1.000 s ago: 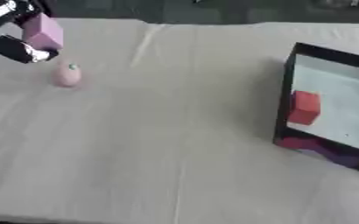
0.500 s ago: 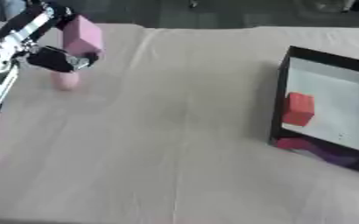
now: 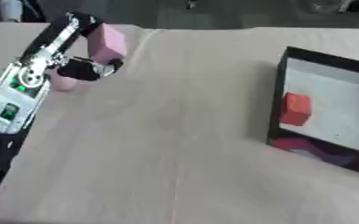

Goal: Pick up the objects with one hand, pass them to the other hand, and then place them into the box on the other side of the table.

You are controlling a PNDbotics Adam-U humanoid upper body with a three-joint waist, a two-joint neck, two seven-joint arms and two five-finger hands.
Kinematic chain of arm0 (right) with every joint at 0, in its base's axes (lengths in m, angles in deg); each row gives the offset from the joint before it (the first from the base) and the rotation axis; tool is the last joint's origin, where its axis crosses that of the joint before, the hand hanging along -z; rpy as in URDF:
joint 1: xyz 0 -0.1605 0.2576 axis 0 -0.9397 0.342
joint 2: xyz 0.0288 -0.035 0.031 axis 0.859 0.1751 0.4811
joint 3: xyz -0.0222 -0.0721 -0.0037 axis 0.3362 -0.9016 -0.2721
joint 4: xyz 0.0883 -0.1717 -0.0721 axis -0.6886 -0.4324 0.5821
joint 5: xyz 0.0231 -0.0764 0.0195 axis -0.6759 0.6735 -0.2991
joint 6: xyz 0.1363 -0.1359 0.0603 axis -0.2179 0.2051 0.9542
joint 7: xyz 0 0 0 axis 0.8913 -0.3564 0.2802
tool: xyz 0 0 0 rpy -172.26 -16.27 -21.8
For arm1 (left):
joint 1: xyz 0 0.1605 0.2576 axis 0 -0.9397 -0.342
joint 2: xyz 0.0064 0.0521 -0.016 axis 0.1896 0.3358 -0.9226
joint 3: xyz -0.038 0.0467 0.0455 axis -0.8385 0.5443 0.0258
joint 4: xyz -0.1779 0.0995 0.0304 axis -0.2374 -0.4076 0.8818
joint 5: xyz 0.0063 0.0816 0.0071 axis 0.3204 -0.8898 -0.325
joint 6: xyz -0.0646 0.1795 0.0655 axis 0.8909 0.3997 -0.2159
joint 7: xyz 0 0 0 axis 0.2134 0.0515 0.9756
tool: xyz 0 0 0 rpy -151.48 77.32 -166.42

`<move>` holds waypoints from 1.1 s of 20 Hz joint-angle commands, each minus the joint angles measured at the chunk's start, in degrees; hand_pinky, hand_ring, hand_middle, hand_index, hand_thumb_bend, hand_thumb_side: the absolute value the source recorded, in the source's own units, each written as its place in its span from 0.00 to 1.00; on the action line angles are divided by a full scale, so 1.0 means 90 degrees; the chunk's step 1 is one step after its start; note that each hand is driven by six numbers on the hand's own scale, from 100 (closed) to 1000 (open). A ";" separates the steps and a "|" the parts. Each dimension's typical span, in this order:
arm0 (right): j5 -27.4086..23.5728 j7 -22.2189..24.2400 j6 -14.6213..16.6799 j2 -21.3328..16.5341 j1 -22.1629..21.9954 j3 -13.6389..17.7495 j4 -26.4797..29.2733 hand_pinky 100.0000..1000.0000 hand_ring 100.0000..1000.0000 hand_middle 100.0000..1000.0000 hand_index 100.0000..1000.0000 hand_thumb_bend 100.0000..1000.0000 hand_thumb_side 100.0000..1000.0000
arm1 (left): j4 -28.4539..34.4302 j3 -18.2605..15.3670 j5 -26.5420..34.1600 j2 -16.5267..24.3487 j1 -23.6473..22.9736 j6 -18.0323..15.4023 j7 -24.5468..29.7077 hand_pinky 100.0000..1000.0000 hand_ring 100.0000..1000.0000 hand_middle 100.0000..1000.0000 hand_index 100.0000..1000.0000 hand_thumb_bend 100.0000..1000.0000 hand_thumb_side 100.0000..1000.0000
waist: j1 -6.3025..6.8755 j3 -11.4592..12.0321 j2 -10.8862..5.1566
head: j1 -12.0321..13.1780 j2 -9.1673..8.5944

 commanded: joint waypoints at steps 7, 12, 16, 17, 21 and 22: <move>0.0701 0.0697 0.0077 0.0361 0.0397 -0.0366 -0.0009 0.99 0.97 0.78 1.00 0.00 0.41 | 0.0155 0.0176 -0.0069 -0.0411 0.0063 -0.0121 -0.0405 0.73 0.57 0.46 0.48 0.00 0.00 | -0.0102 0.0016 -0.0244 | -0.0137 0.0036; 0.0902 0.0954 0.0134 0.0556 0.0492 -0.0558 -0.0133 0.99 0.97 0.78 1.00 0.00 0.41 | 0.0177 0.0281 -0.0134 -0.0589 0.0085 -0.0248 -0.0446 0.73 0.57 0.46 0.48 0.00 0.00 | -0.0110 0.0034 -0.0248 | -0.0166 0.0036; 0.1013 0.1127 0.0190 0.0697 0.0597 -0.0714 -0.0231 0.99 0.97 0.78 1.00 0.00 0.40 | 0.0133 0.0340 -0.0205 -0.0747 0.0112 -0.0329 -0.0480 0.73 0.57 0.46 0.48 0.00 0.00 | -0.0122 0.0053 -0.0247 | -0.0193 0.0036; 0.1063 0.1173 0.0210 0.0726 0.0621 -0.0754 -0.0259 0.99 0.97 0.78 1.00 0.00 0.39 | 0.0121 0.0354 -0.0227 -0.0780 0.0127 -0.0348 -0.0486 0.73 0.57 0.46 0.48 0.00 0.00 | -0.0126 0.0058 -0.0246 | -0.0198 0.0036; 0.1289 0.1360 0.0312 0.0850 0.0693 -0.0883 -0.0417 0.99 0.97 0.79 1.00 0.00 0.35 | 0.0097 0.0406 -0.0322 -0.0888 0.0189 -0.0452 -0.0538 0.73 0.57 0.46 0.48 0.00 0.00 | -0.0137 0.0080 -0.0243 | -0.0221 0.0036; 0.1342 0.1407 0.0341 0.0885 0.0711 -0.0910 -0.0466 0.99 0.97 0.79 1.00 0.00 0.33 | 0.0089 0.0418 -0.0358 -0.0917 0.0202 -0.0475 -0.0543 0.73 0.57 0.46 0.48 0.00 0.00 | -0.0139 0.0086 -0.0243 | -0.0227 0.0036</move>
